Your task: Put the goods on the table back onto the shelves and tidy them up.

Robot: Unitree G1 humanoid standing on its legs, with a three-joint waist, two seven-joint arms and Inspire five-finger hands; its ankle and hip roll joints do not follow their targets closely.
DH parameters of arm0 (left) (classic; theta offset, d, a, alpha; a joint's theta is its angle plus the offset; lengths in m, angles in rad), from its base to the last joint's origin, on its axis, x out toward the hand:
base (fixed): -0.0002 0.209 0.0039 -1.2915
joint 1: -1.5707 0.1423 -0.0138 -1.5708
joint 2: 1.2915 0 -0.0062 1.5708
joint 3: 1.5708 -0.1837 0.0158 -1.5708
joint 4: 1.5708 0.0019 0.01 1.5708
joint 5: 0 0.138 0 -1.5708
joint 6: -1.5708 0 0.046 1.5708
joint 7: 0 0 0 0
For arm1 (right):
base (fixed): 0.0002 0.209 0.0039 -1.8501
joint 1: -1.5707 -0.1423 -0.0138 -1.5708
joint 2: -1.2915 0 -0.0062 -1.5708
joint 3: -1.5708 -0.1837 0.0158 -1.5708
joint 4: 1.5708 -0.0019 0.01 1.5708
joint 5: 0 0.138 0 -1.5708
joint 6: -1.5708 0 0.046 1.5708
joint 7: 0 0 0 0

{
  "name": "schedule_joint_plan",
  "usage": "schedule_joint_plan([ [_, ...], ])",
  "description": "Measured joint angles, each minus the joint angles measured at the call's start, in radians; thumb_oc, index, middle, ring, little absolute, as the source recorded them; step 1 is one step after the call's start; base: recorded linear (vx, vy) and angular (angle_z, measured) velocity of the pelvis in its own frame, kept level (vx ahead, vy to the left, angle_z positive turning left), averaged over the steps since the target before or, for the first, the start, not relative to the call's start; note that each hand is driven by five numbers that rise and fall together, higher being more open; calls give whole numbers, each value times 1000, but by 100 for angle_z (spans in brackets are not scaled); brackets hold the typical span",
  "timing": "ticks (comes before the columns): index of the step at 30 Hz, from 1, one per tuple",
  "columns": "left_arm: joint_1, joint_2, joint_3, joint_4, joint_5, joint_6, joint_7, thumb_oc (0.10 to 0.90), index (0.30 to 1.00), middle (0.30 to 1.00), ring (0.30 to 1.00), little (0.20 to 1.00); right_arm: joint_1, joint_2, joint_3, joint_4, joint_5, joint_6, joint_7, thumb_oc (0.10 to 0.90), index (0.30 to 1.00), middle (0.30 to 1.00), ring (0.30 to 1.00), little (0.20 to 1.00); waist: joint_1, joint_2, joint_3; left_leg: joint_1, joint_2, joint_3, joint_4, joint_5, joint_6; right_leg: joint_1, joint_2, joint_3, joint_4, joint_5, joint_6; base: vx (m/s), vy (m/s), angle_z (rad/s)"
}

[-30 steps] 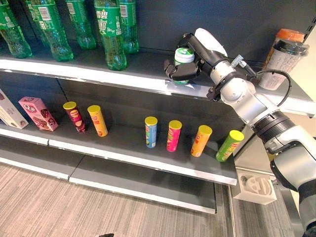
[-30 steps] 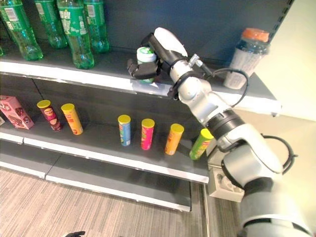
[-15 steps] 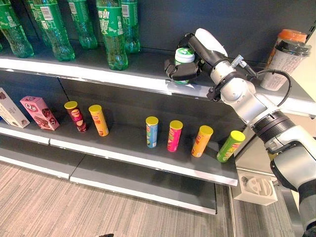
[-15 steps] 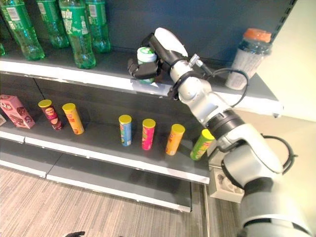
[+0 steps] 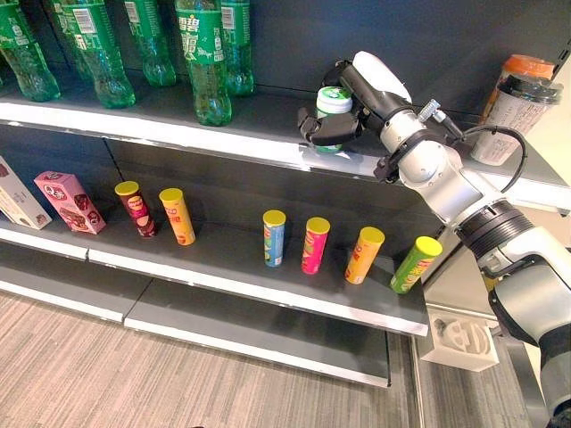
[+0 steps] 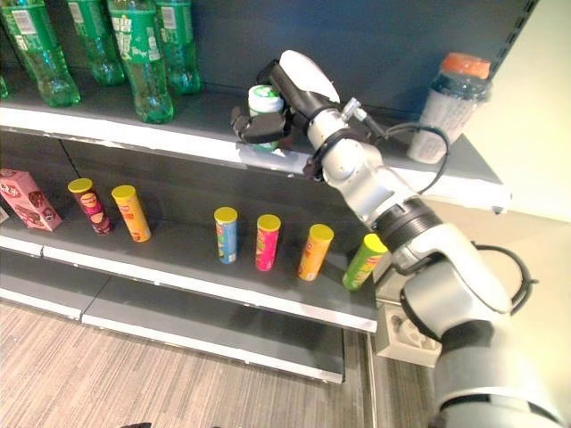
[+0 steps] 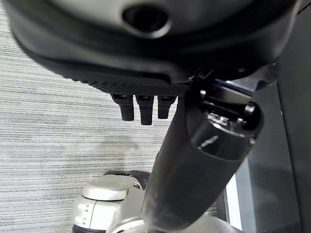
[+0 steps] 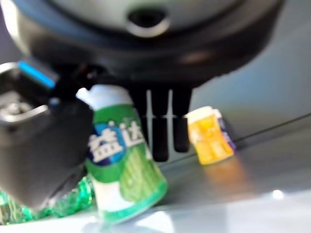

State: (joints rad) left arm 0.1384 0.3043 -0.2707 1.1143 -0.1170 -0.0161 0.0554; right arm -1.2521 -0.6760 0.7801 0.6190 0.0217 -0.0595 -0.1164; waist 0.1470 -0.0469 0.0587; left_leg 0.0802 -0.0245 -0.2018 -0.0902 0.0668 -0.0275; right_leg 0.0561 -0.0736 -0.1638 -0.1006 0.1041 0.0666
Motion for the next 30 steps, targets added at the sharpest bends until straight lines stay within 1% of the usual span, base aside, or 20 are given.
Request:
schedule_joint_plan([
  [1,1,0,0,5,0,0,1,800,900,900,900,900,2,-3,-4,-2,0,2,0,400,300,300,300,300,0,-5,1,-1,0,0,0,0,0,0,0,0,0,0,0,30,-1,3],
  [2,4,2,0,5,0,-2,1,800,900,900,900,900,8,-22,-6,-15,-1,1,-1,400,300,300,300,300,1,-12,3,-2,0,-3,0,0,0,0,0,-4,0,-2,2,40,19,10],
  [3,6,16,0,5,1,-2,0,800,900,900,900,900,10,-50,-8,-15,-10,1,-1,400,300,300,300,300,3,-25,6,-5,-1,-9,0,0,0,-1,-1,-10,0,-3,2,41,19,10],
  [4,13,16,0,5,1,-2,0,800,900,900,900,900,12,-51,-11,-11,-21,0,-7,400,300,300,300,300,2,-29,5,-5,-2,-9,0,0,0,-1,-3,-10,0,-3,2,47,21,10],
  [5,11,24,1,5,1,-2,1,800,900,900,900,900,33,-51,-27,1,-49,3,-29,400,300,300,300,300,3,-41,6,-11,-3,-11,0,0,0,-5,-3,-13,0,-3,2,30,5,4],
  [7,10,29,2,2,0,-4,1,800,900,900,900,900,39,-71,-36,-12,-56,3,-36,400,300,300,300,300,2,-50,11,-12,-3,-13,0,-1,0,-5,-3,-16,0,-3,2,29,-5,6],
  [9,12,56,9,-25,0,-10,1,800,900,900,900,900,69,-122,-65,-42,-56,4,-42,400,300,300,300,300,8,-75,24,-18,-1,-20,0,0,0,-8,-1,-22,0,-4,0,20,-10,8],
  [11,13,58,10,-22,1,-10,3,800,900,900,900,900,84,-122,-83,-39,-45,1,-61,400,300,300,300,300,8,-83,28,-18,-2,-20,0,-1,1,-7,-3,-22,0,-4,0,0,0,0],
  [17,12,53,10,-18,1,-10,2,800,900,900,900,900,89,-117,-85,-38,-33,1,-65,400,300,300,300,300,9,-82,29,-14,-2,-19,0,-1,0,-5,-3,-21,0,-4,0,0,0,0],
  [19,13,49,9,-20,1,-9,0,800,900,900,900,900,102,-93,-104,-38,-15,1,-69,400,300,300,300,300,8,-74,30,-11,-2,-17,0,-1,0,-2,-3,-20,0,-4,0,0,0,0],
  [20,13,44,9,-22,1,-9,0,800,900,900,900,900,102,-93,-106,-38,-11,1,-69,400,300,300,300,300,9,-68,33,-10,-2,-17,0,-1,1,-1,-3,-21,0,-4,0,0,0,0],
  [21,13,35,9,-22,1,-9,0,800,900,900,900,900,102,-93,-111,-40,-10,1,-69,400,300,300,300,300,9,-56,37,-8,-2,-17,0,0,2,1,-3,-21,0,-4,-1,0,0,0],
  [24,15,27,9,-20,1,-9,-1,800,900,900,900,900,103,-93,-111,-48,1,2,-69,400,300,300,300,300,7,-41,35,-5,-2,-16,0,2,4,2,-3,-19,0,-4,-1,0,0,0],
  [30,16,22,8,-21,1,-8,-1,800,900,900,900,900,108,-93,-111,-46,10,2,-66,400,300,300,300,300,6,-32,31,-3,0,-13,0,2,4,3,-2,-18,0,-4,-1,0,0,0],
])
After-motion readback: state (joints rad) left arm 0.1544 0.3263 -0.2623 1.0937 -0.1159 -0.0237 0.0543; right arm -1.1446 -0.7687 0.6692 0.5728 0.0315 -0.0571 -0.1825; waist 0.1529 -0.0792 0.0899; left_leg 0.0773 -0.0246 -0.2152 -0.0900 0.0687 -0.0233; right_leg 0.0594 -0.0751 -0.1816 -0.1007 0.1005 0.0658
